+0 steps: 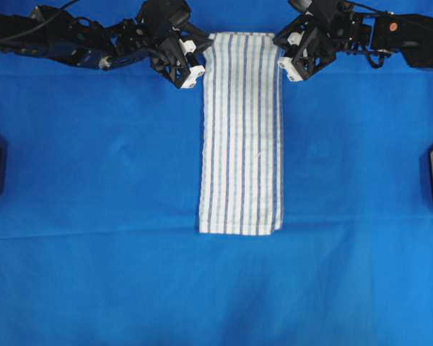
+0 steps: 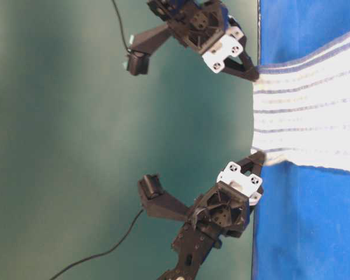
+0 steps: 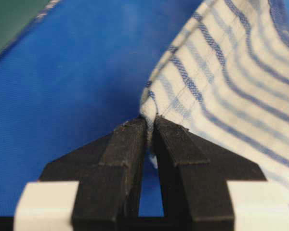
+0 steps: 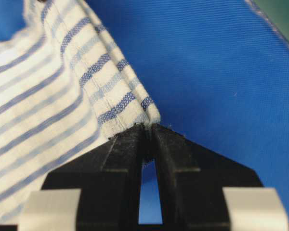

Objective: Fold the blue towel.
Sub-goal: 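Fold the top end down toward the bottom end with both grippers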

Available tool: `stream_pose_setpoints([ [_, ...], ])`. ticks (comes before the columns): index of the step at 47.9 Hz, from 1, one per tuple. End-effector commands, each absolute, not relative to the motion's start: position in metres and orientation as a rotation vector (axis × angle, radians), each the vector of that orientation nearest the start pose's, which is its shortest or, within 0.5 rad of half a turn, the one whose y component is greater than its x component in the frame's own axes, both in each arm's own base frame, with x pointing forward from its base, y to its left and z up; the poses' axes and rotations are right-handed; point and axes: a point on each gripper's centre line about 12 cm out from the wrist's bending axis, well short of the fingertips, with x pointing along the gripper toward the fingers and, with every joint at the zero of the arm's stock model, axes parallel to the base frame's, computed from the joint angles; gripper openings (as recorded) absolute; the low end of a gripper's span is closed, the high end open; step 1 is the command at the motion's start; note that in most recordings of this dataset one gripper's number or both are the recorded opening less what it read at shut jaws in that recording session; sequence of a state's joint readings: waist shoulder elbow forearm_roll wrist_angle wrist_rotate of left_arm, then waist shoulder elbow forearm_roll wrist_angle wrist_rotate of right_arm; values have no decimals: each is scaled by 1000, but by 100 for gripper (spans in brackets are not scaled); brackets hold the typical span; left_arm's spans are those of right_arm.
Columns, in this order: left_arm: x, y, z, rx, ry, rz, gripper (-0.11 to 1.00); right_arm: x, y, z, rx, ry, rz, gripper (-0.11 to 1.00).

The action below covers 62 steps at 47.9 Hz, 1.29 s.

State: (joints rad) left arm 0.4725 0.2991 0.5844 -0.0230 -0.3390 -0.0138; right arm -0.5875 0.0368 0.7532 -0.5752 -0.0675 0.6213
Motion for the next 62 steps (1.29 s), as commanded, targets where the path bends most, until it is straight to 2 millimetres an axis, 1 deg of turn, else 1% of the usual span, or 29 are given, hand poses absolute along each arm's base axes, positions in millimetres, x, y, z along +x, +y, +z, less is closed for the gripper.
stream_pose_setpoints([
  [1, 393, 186, 130, -139, 468, 447, 4, 312, -187, 153, 254, 642, -514, 10],
  [10, 388, 151, 148, -123, 453, 379, 4, 309, -147, 166, 239, 651, -452, 10],
  [15, 386, 125, 156, -109, 449, 322, 4, 310, -121, 172, 230, 666, -407, 10],
  [21, 386, 95, 153, -110, 475, 255, 4, 311, -90, 170, 224, 697, -342, 10],
  [35, 392, 19, 143, -79, 527, 71, 4, 315, -30, 161, 247, 760, -223, 10],
  [39, 392, 1, 142, -81, 533, 31, 4, 316, -14, 160, 255, 772, -189, 10],
  [42, 391, -10, 141, -84, 537, 7, 4, 317, -1, 159, 264, 783, -165, 10],
  [47, 388, -23, 139, -98, 547, -21, 4, 318, 14, 156, 263, 808, -141, 10],
  [55, 387, -40, 136, -112, 556, -54, 4, 320, 29, 151, 265, 853, -137, 10],
  [58, 387, -45, 132, -108, 567, -65, 4, 320, 34, 149, 253, 869, -133, 10],
  [62, 387, -45, 124, -106, 589, -65, 4, 321, 36, 147, 251, 875, -130, 10],
])
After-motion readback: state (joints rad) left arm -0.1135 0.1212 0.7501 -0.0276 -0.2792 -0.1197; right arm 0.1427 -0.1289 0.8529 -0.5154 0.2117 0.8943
